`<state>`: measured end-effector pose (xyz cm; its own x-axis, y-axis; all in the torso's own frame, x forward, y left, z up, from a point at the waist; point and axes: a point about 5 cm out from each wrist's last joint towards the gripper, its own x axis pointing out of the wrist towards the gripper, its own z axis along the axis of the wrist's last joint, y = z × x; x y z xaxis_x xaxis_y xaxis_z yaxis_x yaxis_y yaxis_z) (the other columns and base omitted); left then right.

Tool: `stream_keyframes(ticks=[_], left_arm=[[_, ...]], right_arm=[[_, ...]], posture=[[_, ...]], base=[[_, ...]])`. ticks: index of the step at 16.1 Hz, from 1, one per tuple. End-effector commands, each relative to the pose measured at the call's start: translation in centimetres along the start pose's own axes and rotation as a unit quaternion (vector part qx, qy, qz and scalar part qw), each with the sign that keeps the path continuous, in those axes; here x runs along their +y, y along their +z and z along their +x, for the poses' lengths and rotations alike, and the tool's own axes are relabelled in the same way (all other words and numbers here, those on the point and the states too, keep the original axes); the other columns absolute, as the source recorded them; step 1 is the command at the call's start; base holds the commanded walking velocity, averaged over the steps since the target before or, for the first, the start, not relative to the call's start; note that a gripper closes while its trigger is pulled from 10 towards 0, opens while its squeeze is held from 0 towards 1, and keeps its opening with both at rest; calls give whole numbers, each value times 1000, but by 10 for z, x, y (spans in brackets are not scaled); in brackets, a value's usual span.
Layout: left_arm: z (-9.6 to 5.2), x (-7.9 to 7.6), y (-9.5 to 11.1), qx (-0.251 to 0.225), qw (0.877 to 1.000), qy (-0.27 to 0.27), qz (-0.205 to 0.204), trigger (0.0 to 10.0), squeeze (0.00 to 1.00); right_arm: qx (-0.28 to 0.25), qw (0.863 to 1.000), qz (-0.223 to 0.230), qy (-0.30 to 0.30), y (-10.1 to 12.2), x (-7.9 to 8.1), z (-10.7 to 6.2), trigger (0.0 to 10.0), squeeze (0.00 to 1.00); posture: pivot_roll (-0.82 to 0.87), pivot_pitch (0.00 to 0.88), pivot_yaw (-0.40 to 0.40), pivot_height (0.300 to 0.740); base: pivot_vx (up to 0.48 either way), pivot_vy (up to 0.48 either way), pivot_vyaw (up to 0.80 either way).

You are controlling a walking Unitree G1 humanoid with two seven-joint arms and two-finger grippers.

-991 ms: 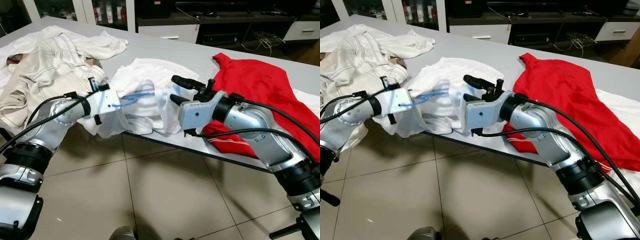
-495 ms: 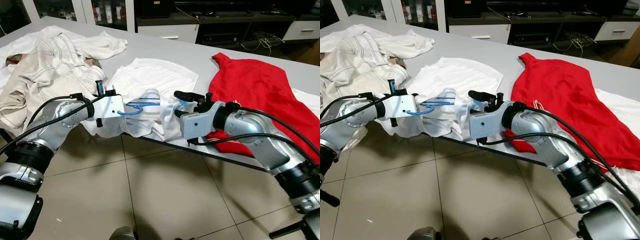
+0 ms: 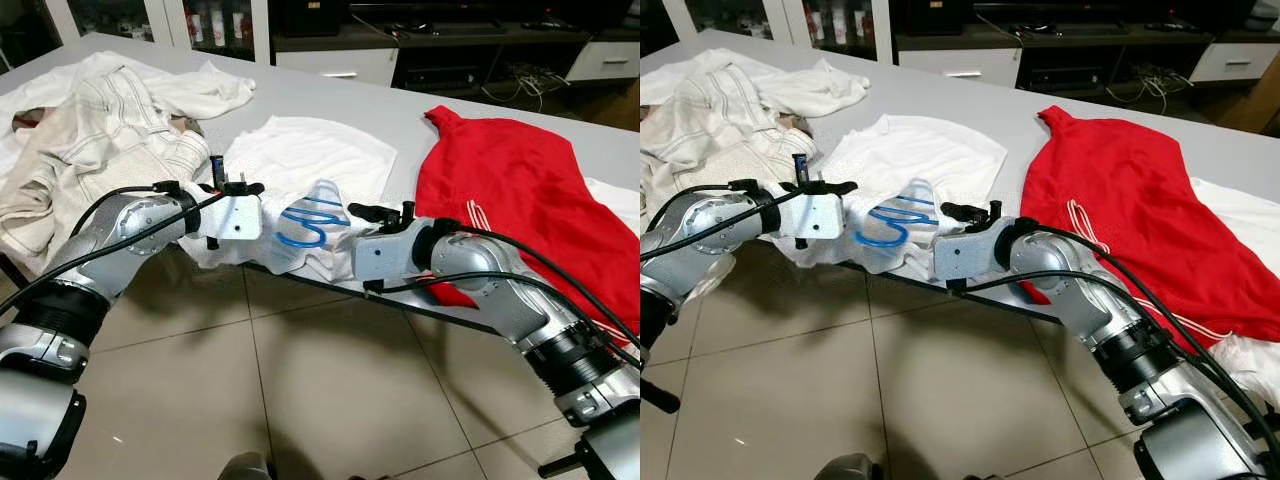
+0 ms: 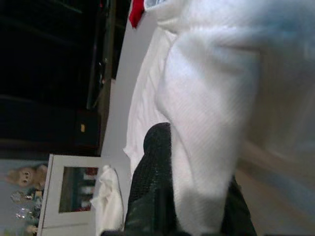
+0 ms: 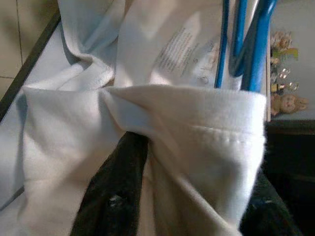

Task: Hang hanger

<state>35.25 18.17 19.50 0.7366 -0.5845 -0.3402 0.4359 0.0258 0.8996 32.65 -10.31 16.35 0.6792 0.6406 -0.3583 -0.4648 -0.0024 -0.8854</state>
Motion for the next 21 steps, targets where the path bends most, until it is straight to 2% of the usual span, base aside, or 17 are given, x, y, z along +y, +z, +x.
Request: stream_keyframes(ticks=[1, 2, 3, 4, 5, 7, 11, 12, 13, 16, 17, 20, 21], left_arm=[[0, 4, 6, -13, 1000, 8, 14, 3098, 0], [0, 3, 6, -17, 1000, 10, 14, 3647, 0], [0, 3, 7, -21, 1000, 13, 15, 5529, 0], [0, 3, 7, -26, 999, 17, 14, 8471, 0], [0, 2, 8, -28, 999, 19, 13, 9725, 0], [3, -2, 6, -24, 999, 20, -16, 10000, 0], [4, -2, 5, -25, 999, 28, -33, 10000, 0], [4, 2, 8, -39, 998, 43, -35, 10000, 357], [3, 3, 9, -41, 998, 46, -30, 10000, 1000], [2, 2, 8, -42, 997, 37, -52, 10000, 1000], [1, 2, 7, -43, 996, 47, -57, 10000, 1000], [2, 10, 7, -43, 994, 93, -40, 10000, 1000], [2, 12, 7, -45, 993, 98, -45, 10000, 616]], right_arm=[[11, 1000, 7, -8, -4, -7, -1, 0, 0], [19, 1000, 11, -12, -7, -9, -1, 0, 0], [27, 999, 18, -17, -10, -10, -1, 0, 0], [31, 999, 24, -22, -12, -11, -1, 0, 0], [33, 999, 27, -25, -13, -11, -2, 0, 0], [31, 998, 36, -38, -14, -13, -2, 0, 0], [27, 997, 44, -50, -14, -15, -3, 0, 0], [26, 997, 48, -54, -14, -15, -3, 0, 0], [25, 997, 50, -56, -14, -15, -3, 0, 0], [23, 996, 63, -57, -14, -13, -3, 0, 0], [23, 996, 67, -59, -15, -12, -3, 0, 0], [19, 992, 107, -67, -17, -10, -4, 0, 0], [19, 991, 116, -68, -18, -10, -4, 0, 0]], posture=[[148, 10, -44, 740], [149, 10, -44, 740], [149, 10, -44, 740], [149, 10, -44, 740], [145, 10, -44, 740], [143, 11, -44, 740], [143, 11, -44, 740], [141, 14, -43, 740], [141, 14, -43, 740], [141, 13, -41, 740], [141, 13, -38, 740], [141, 12, -37, 740], [142, 14, -39, 740]], base=[[0, 0, 0], [0, 0, 0], [0, 0, 0], [0, 0, 0], [0, 0, 0], [0, 0, 0], [0, 0, 0], [0, 0, 0], [0, 0, 0], [0, 0, 0], [0, 0, 0], [0, 0, 0], [0, 0, 0]])
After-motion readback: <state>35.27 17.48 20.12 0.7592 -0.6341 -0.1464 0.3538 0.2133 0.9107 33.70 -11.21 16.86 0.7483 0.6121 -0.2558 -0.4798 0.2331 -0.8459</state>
